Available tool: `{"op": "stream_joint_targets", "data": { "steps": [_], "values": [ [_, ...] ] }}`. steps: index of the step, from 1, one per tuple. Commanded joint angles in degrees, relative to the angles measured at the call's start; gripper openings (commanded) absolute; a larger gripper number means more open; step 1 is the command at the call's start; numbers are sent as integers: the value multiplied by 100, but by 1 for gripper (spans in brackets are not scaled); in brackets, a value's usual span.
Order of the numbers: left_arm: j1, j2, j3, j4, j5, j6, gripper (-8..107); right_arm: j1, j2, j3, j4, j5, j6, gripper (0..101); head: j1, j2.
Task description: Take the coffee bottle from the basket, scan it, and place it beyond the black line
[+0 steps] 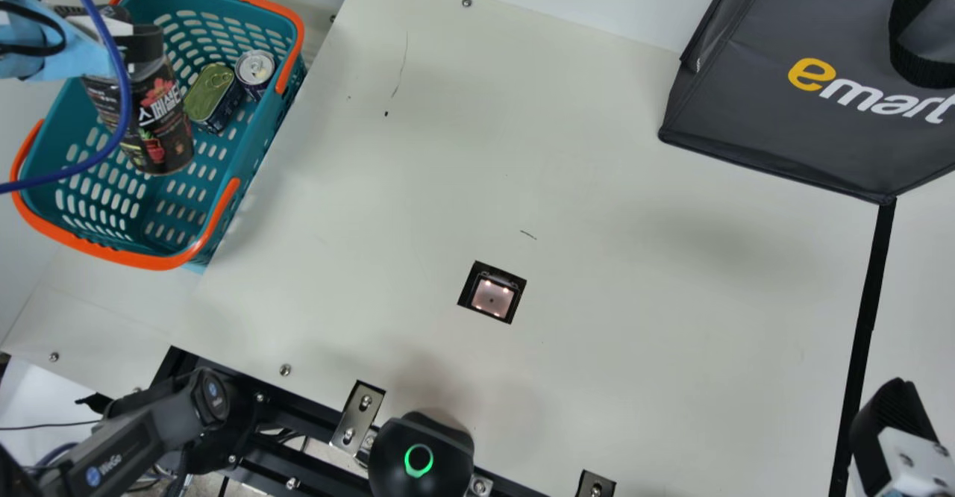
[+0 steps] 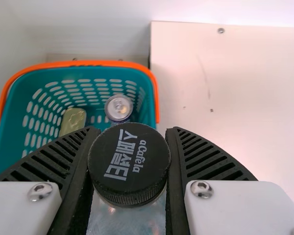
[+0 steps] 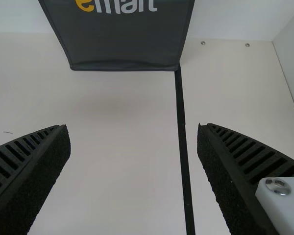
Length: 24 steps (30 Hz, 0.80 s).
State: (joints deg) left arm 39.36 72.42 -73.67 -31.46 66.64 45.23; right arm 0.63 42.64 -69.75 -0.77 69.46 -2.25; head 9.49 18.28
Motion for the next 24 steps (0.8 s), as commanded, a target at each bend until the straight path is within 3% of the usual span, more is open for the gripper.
{"op": "stream_joint_targets", "data": {
  "steps": [1, 24],
  "values": [
    [-105, -51, 24, -24, -13, -20, 10, 0, 0, 0, 0, 0, 0, 91, -157, 14],
    [-1613, -568, 719, -300, -402, -263, 10, 0, 0, 0, 0, 0, 0, 91, -157, 14]
  ]
}}
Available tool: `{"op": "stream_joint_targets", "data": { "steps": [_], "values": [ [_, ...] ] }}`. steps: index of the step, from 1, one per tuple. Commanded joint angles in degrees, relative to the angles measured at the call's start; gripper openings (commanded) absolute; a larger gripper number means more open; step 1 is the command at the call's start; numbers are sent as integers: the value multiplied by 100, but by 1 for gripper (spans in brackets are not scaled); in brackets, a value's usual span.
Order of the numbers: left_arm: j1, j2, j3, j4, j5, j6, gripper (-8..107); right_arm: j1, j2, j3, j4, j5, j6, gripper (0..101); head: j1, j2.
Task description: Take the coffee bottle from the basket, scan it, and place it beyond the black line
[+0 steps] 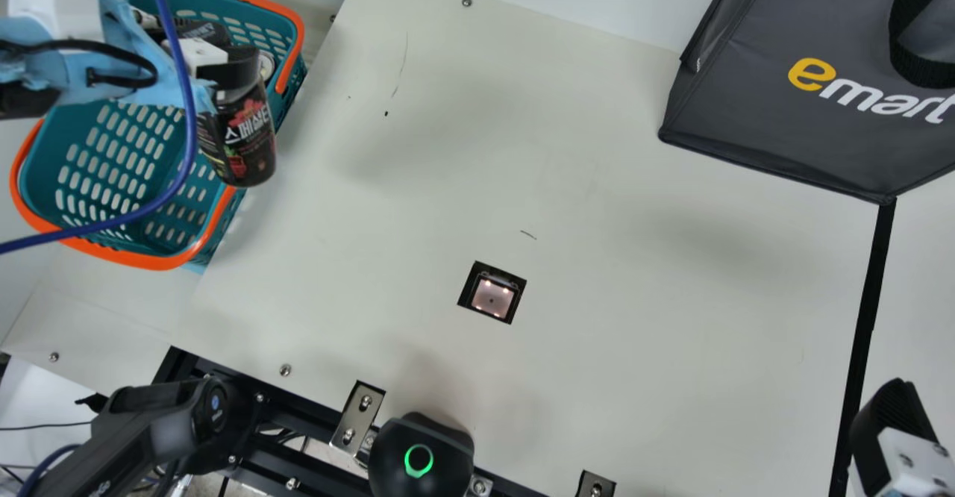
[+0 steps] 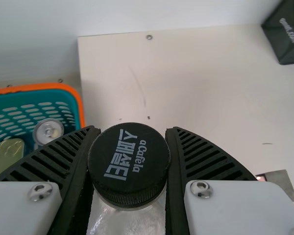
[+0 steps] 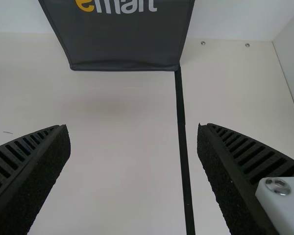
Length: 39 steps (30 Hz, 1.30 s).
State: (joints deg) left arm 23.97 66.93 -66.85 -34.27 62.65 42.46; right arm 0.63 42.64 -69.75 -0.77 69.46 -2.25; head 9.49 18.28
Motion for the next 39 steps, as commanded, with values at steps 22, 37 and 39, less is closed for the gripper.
{"op": "stream_joint_targets", "data": {
  "steps": [22, 37, 39],
  "values": [
    [-1716, -481, 1145, -339, -436, 417, 10, 0, 0, 0, 0, 0, 0, 91, -157, 14],
    [-2951, -292, 1348, -437, -1328, 258, 10, 0, 0, 0, 0, 10, 0, 91, -157, 14],
    [-3099, -231, 1311, -412, -1470, 176, 10, 0, 0, 0, 0, 10, 0, 91, -157, 14]
  ]
}}
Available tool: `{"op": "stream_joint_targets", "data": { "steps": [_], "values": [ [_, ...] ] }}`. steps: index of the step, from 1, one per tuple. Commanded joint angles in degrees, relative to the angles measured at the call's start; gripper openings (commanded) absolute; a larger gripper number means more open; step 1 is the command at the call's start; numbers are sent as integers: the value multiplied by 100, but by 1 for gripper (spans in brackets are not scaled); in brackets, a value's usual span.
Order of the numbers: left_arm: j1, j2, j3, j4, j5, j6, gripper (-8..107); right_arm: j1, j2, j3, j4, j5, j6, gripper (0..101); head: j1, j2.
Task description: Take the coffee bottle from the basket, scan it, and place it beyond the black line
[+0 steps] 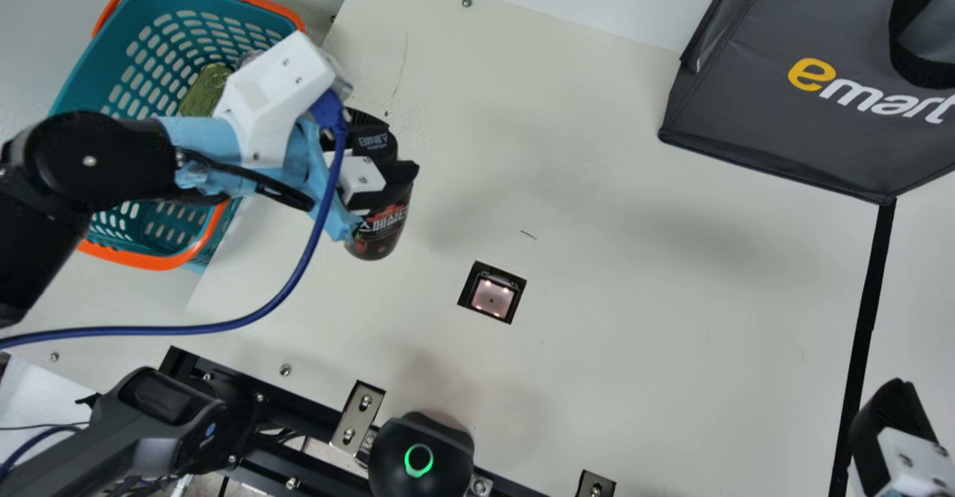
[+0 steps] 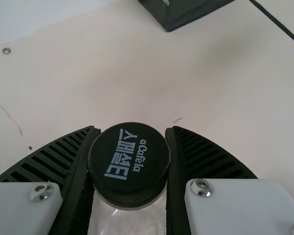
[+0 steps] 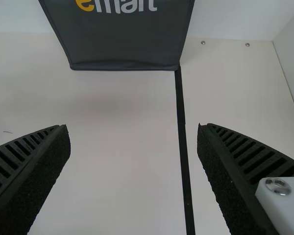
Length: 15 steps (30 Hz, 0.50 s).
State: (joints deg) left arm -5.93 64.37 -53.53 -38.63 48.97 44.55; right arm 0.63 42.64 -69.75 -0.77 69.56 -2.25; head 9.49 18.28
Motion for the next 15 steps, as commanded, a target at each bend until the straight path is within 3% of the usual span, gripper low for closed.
{"op": "stream_joint_targets", "data": {
  "steps": [1, 15],
  "values": [
    [-180, 57, -40, 33, -171, -74, 10, 0, 0, 0, 0, 0, 0, 91, -157, 14],
    [-941, 503, -23, -291, -1300, -190, 10, 0, 0, 0, 0, 0, 0, 91, -157, 14]
  ]
}}
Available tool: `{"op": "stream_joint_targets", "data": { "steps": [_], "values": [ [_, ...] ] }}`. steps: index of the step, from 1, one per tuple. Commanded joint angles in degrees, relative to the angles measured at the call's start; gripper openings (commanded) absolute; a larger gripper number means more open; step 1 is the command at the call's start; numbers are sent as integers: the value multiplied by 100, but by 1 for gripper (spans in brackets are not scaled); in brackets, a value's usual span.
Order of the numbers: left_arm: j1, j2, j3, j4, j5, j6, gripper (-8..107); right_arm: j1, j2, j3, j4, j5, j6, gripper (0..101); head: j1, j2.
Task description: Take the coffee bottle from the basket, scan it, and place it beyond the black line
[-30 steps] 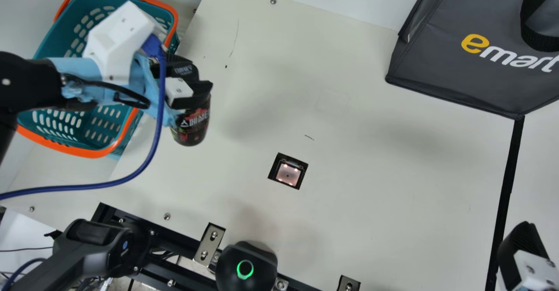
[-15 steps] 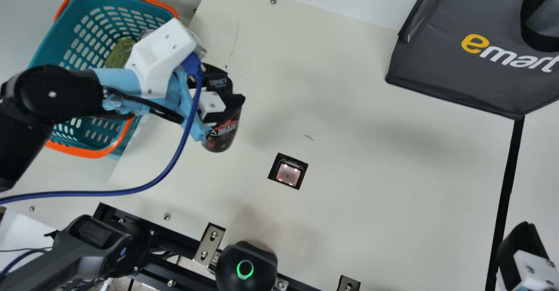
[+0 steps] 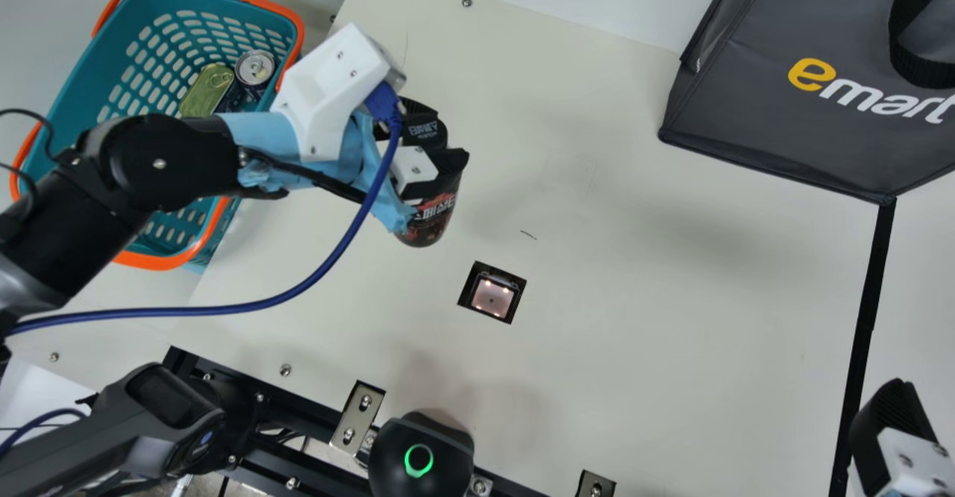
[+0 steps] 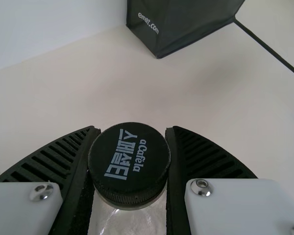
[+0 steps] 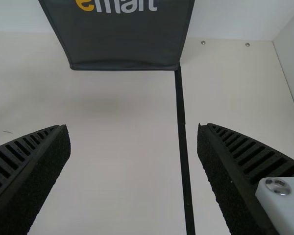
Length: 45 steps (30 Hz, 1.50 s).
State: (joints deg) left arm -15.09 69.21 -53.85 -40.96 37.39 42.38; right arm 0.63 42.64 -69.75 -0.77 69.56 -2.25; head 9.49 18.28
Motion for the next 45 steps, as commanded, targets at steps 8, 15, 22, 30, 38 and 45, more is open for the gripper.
{"op": "stream_joint_targets", "data": {
  "steps": [8, 15, 22, 30, 38, 45],
  "values": [
    [-124, 162, 173, -605, -604, 487, 10, 0, 0, 0, 0, 0, 0, 91, -157, 14],
    [19, 224, 322, -1164, -587, 1211, 10, 0, 0, 0, 0, 0, 0, 91, -157, 14],
    [163, 230, 547, -1640, -605, 1923, 10, 0, 0, 0, 0, 0, 0, 91, -157, 14],
    [231, 211, 829, -2088, -657, 2547, 10, 0, 0, 0, 0, 0, 0, 91, -157, 14],
    [186, 240, 1064, -2485, -763, 3012, 10, 0, 0, 0, 0, 0, 0, 91, -157, 14],
    [189, 353, 1161, -2902, -812, 3426, 10, 0, 0, 0, 0, 0, 0, 91, -157, 14]
  ]
}}
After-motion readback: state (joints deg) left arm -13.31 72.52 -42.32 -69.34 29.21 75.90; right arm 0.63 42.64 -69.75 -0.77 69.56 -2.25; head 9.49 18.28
